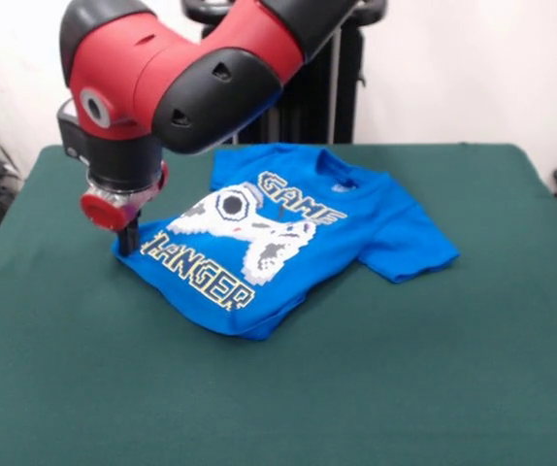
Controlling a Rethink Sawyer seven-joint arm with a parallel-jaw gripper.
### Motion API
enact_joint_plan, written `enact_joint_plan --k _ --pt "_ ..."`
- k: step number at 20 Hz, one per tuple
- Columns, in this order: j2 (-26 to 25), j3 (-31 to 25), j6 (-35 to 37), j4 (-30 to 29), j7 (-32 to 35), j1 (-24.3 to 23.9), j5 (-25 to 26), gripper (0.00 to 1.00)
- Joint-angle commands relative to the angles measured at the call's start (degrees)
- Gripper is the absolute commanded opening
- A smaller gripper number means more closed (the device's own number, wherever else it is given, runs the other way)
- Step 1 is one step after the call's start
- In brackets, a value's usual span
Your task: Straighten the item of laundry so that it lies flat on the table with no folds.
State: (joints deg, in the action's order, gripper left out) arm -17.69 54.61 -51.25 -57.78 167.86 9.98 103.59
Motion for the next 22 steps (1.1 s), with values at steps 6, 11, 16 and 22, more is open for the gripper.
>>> enact_joint_plan --k 6,11,16,22 --pt "-1.78 -11.97 4.02 3.62 -0.20 2.76 -5.98 0.00" --pt "0.11 -12.86 3.14 0.04 -1.80 4.16 -6.51 0.00" --pt "0.15 -12.63 3.01 -0.30 -2.06 4.31 -5.43 0.00" --pt "0.32 -10.88 0.89 -1.55 -0.81 5.06 -2.91 0.00"
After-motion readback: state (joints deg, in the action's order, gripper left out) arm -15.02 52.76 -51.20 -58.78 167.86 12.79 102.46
